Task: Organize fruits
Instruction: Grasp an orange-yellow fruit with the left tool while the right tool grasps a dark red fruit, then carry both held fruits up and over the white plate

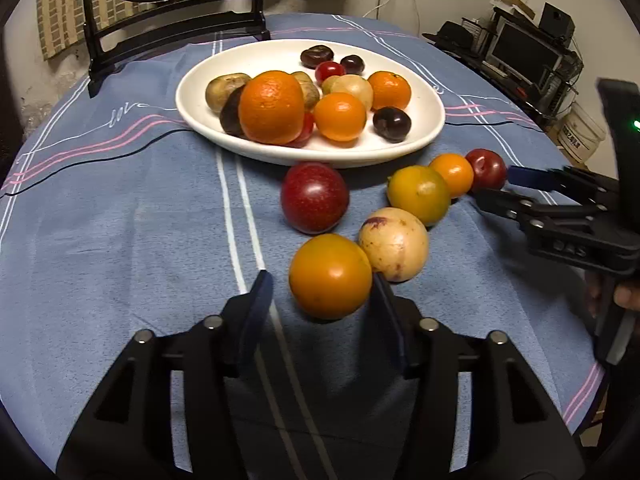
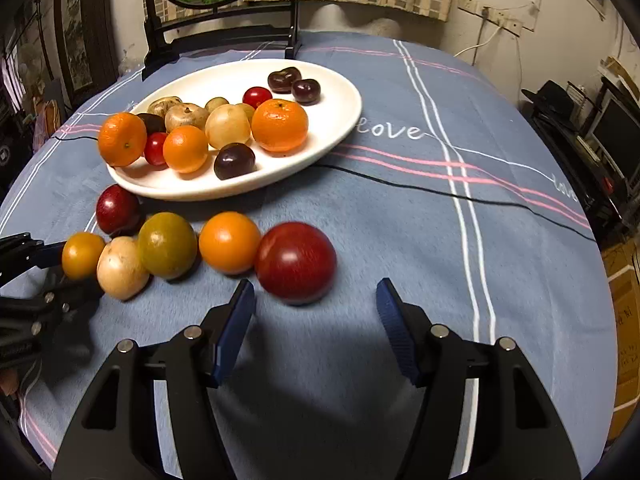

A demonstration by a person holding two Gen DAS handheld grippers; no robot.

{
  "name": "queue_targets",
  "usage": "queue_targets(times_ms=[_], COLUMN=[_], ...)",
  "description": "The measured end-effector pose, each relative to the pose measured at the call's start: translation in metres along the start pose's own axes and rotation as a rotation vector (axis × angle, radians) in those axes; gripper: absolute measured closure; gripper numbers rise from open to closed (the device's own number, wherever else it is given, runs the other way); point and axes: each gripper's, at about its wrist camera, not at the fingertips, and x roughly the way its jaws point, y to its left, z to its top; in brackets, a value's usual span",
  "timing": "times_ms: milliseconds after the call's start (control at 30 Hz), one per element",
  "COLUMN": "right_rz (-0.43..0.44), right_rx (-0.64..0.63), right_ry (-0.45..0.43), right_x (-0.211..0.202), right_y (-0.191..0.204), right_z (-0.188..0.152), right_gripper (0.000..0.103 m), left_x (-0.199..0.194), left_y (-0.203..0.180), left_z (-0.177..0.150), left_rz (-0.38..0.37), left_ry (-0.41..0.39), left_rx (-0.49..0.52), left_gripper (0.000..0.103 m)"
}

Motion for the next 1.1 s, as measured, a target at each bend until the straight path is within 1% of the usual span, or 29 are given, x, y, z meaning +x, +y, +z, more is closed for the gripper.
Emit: queue_targets(times_ms=[33, 67, 100, 133, 167, 200, 300, 400, 567, 667, 700, 767, 800, 833, 900, 933, 967, 1000, 1033, 1100], right_rz=[0.003, -0.006, -0.014, -0.017, 0.001, 0.016, 0.012, 0.029, 0.045, 0.047, 0.048, 0.047, 0.047, 0.047, 0.047, 0.048, 0.049, 0.049, 0.048, 0.054], right_rx=[-0.006, -0.011, -0.015, -0.018, -0.017, -0.02, -0.025, -0.008, 0.011, 0.017, 0.018, 0.024, 0.026, 0.028, 0.033, 0.034, 0.035, 0.036, 0.036, 0.041], right_ry=[0.006, 0.015, 0.021, 0.022, 0.025, 0.024, 0.018, 0.013, 0.006, 0.004, 0.004, 0.002, 0.002, 0.001, 0.002, 0.003, 0.003, 0.003, 0.002, -0.001], right_x=[0.003, 0.005, 0.006, 0.006, 0.007, 0.007, 0.006, 0.003, -0.001, -0.004, -0.004, -0.005, -0.006, -0.006, -0.006, -0.005, -0.005, -0.005, -0.005, -0.006], right_y=[0.001, 0.002, 0.003, 0.004, 0.005, 0.005, 0.006, 0.003, -0.002, -0.005, -0.006, -0.008, -0.008, -0.009, -0.011, -0.011, -0.011, -0.011, -0.01, -0.011], right_z=[0.002, 0.004, 0.005, 0.006, 0.006, 0.006, 0.004, 0.001, -0.004, -0.008, -0.009, -0.01, -0.011, -0.011, -0.012, -0.012, -0.013, -0.012, -0.012, -0.012], right_gripper=[0.039, 0.039, 0.04, 0.043, 0.055, 0.061, 0.061, 0.061, 0.061, 0.061, 0.061, 0.061, 0.061, 0.061, 0.061, 0.061, 0.061, 0.061, 0.061, 0.061], left_x=[0.0, 0.001, 0.002, 0.002, 0.003, 0.004, 0.006, 0.007, 0.008, 0.008, 0.008, 0.008, 0.008, 0.007, 0.007, 0.007, 0.006, 0.004, 0.003, 0.003], left_y=[0.0, -0.001, -0.001, -0.002, -0.003, -0.005, -0.009, -0.011, -0.012, -0.013, -0.014, -0.014, -0.013, -0.011, -0.007, -0.006, -0.007, -0.007, -0.007, -0.005], left_z=[0.0, 0.0, 0.001, 0.001, 0.001, 0.001, 0.002, 0.002, 0.002, 0.001, 0.001, 0.001, 0.002, 0.002, 0.003, 0.004, 0.005, 0.006, 0.007, 0.008], left_rz=[-0.015, -0.036, -0.045, -0.049, -0.056, -0.057, -0.054, -0.056, -0.059, -0.046, -0.026, 0.03, 0.052, 0.051, 0.045, 0.042, 0.038, 0.051, 0.055, 0.05], left_ry=[0.001, 0.003, 0.003, 0.004, 0.005, 0.008, 0.016, 0.021, 0.024, 0.03, 0.035, 0.038, 0.034, 0.034, 0.03, 0.028, 0.025, 0.018, 0.015, 0.016], left_rx=[0.002, 0.004, 0.003, 0.003, 0.004, 0.009, 0.025, 0.034, 0.044, 0.055, 0.063, 0.075, 0.08, 0.08, 0.076, 0.082, 0.09, 0.1, 0.103, 0.101], left_gripper=[0.039, 0.033, 0.029, 0.028, 0.025, 0.022, 0.016, 0.013, 0.012, 0.012, 0.012, 0.014, 0.018, 0.02, 0.03, 0.033, 0.046, 0.063, 0.065, 0.065])
